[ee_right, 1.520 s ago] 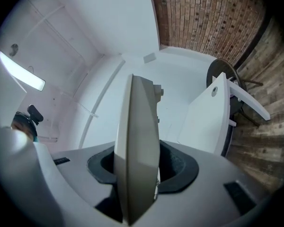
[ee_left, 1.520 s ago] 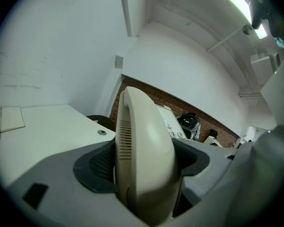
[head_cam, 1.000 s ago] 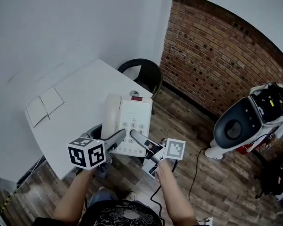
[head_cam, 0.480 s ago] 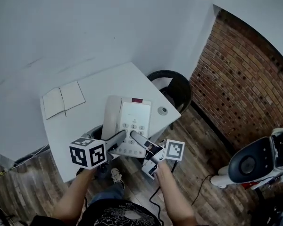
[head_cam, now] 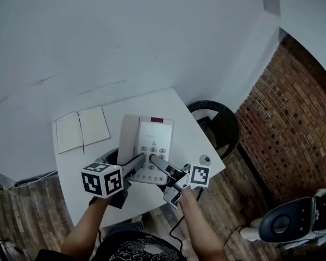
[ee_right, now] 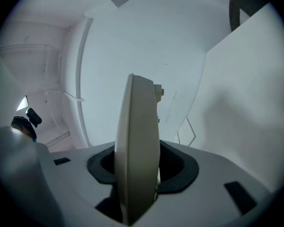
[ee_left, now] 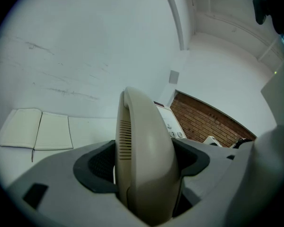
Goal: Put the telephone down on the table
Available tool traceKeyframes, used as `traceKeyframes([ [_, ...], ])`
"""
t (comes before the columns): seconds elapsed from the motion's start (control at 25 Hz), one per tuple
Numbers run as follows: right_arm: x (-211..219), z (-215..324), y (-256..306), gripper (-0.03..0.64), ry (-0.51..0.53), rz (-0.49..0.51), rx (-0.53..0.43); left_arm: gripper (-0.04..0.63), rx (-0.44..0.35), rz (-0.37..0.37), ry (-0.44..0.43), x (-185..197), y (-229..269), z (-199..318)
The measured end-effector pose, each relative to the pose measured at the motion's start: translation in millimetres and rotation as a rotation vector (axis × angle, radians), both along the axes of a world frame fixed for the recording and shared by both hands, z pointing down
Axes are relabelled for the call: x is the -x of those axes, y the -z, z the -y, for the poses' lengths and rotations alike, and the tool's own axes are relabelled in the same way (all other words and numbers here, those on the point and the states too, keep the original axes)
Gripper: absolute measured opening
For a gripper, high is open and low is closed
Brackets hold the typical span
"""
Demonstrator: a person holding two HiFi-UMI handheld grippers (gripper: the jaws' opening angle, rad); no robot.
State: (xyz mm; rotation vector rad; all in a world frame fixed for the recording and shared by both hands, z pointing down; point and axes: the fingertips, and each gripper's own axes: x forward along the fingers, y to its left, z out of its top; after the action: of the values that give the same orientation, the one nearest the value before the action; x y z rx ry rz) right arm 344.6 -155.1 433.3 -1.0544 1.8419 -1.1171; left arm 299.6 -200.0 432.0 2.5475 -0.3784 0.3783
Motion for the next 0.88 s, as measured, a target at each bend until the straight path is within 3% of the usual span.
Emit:
traceKeyframes([
  [0.36,4.3,81.0,-28.6,0.183,0.126,0.008,0.078,0.367,0.082,0.015,0.13,9.5,-32.1,74.9],
  [0.64,32.8,105.1,-74.6,0.183,0.261,0.038,0.177,0.367,0.176,0.07,0.257,42.8,-78.2,92.8],
  [0.88,23.8,112.5,-108.1,0.183,0.319,0.047,0.239,0.367,0.256,0.101,0.289,33.7,-115.2,97.7],
])
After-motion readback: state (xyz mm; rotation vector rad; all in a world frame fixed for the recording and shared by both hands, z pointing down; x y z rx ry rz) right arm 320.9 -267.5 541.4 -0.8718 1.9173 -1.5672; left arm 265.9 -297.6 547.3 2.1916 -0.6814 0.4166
